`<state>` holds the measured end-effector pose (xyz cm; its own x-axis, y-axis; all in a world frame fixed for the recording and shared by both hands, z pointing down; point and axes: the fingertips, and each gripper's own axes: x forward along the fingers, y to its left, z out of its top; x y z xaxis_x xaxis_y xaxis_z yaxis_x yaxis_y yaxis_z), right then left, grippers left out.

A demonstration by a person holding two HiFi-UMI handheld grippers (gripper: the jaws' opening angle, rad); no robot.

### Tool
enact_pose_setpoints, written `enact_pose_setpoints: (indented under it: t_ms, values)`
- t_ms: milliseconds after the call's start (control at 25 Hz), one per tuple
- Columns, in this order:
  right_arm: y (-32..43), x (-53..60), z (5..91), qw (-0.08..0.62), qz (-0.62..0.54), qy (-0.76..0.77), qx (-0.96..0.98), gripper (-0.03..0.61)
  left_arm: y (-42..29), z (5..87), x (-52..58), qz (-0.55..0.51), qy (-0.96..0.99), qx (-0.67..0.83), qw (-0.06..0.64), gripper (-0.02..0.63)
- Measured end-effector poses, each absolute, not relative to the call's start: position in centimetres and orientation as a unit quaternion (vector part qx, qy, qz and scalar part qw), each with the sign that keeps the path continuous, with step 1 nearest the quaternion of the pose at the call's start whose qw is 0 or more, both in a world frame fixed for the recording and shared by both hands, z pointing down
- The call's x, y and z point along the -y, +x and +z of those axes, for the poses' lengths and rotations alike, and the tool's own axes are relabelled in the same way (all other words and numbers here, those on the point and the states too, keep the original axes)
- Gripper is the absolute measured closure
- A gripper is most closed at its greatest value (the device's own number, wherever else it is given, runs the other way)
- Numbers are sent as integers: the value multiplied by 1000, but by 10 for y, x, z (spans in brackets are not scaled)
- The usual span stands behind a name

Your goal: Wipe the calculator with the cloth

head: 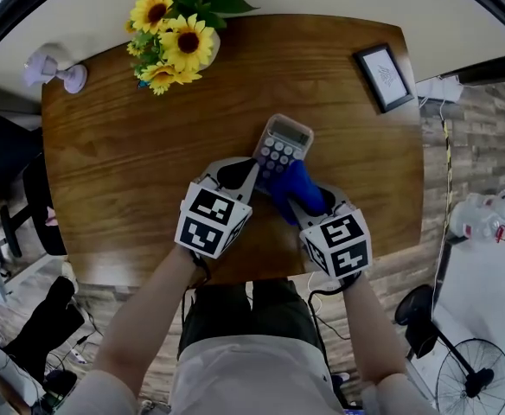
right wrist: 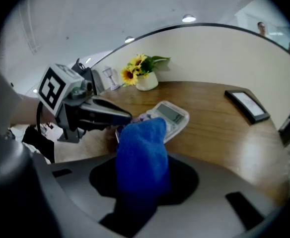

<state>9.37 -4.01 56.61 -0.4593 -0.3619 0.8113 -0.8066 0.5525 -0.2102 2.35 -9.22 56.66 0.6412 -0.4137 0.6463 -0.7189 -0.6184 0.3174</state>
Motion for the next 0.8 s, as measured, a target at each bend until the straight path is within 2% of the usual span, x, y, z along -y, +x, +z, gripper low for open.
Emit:
enact_pose_setpoints:
  t_ms: [80,280,560,800]
  values:
    - [104,33,572,391,296,366,791,446,24,566,92,264,860,331,283,611]
    - [115,34,571,385,312,375,784,446,23,566,91,273,861,338,265,611]
    - [138,109,535,340,233,472,779,442,24,565,90,271,859,332,279,611]
    - [140,148,547,310,240,511,765,442,24,566,92,264,857,338,285,611]
